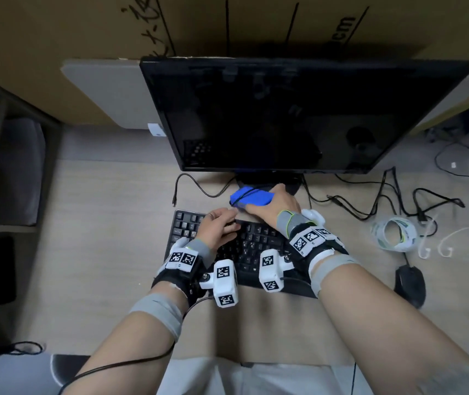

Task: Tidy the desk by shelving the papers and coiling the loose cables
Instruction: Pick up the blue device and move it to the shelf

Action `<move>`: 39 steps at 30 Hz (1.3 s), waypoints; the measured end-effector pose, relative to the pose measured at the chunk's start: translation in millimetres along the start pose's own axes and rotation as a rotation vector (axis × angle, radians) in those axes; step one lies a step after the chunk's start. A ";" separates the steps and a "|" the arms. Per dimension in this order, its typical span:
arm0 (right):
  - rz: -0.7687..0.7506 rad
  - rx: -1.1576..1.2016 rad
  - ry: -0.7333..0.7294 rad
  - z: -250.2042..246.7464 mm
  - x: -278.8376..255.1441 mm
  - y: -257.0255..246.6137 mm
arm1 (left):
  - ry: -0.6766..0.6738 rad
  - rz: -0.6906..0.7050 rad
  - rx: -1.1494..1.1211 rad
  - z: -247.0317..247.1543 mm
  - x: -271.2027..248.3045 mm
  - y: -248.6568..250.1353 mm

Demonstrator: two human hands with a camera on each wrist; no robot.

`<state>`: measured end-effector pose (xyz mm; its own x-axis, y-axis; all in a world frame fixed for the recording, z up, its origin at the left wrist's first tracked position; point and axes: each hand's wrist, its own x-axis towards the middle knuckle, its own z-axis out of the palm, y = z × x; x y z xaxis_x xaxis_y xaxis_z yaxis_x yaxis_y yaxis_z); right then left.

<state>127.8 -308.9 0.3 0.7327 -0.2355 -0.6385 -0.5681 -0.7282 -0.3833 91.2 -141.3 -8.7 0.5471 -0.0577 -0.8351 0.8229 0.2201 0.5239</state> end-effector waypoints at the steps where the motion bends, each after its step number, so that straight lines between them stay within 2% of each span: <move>1: -0.030 0.023 -0.008 -7.3 -5.1 2.0 | -0.023 0.000 -0.025 7.8 -1.9 -0.8; 3: -0.092 0.068 -0.041 -19.8 -17.9 7.7 | -0.022 -0.003 -0.156 24.6 -4.2 -0.4; 5: -0.143 0.119 -0.095 -28.1 -31.3 18.2 | 0.035 0.018 -0.329 40.6 -7.8 3.0; 7: -0.172 0.205 -0.150 -28.6 -39.2 29.6 | 0.074 0.057 -0.380 45.8 -11.5 4.2; 10: -0.183 0.427 -0.186 -30.5 -44.4 53.1 | 0.069 0.136 -0.301 50.0 -25.6 -11.0; 13: -0.191 0.529 -0.110 -32.7 -42.4 68.8 | 0.074 0.186 -0.181 46.9 -39.1 -23.6; 19: -0.265 0.588 -0.265 -42.3 -62.0 67.0 | 0.135 0.170 -0.212 45.2 -57.0 -42.6; 24: -0.304 0.541 -0.280 -43.8 -65.8 63.6 | 0.190 0.178 -0.248 40.5 -66.8 -49.8; 28: -0.300 0.389 -0.298 -33.6 -55.2 73.8 | 0.273 0.288 -0.219 31.8 -77.4 -52.2; 31: -0.298 0.484 -0.444 -35.1 -69.4 56.4 | 0.311 0.385 -0.034 17.9 -79.7 -51.8; 32: -0.285 0.534 -0.490 -33.9 -75.6 48.7 | 0.301 0.416 0.073 13.2 -81.6 -51.4; 34: -0.343 0.543 -0.488 -28.4 -80.8 37.4 | 0.253 0.452 0.248 6.7 -88.8 -47.8; 36: -0.399 0.497 -0.476 -22.9 -86.4 27.8 | 0.201 0.452 0.263 -4.8 -97.6 -43.0; 39: -0.368 0.505 -0.509 -7.2 -85.0 12.4 | 0.194 0.389 0.236 -30.4 -110.5 -35.2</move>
<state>61.2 -302.5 54.7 0.7146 0.3733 -0.5916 -0.5134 -0.2945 -0.8060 -2.9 -113.1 60.0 0.8005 0.1726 -0.5740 0.5877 -0.0383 0.8082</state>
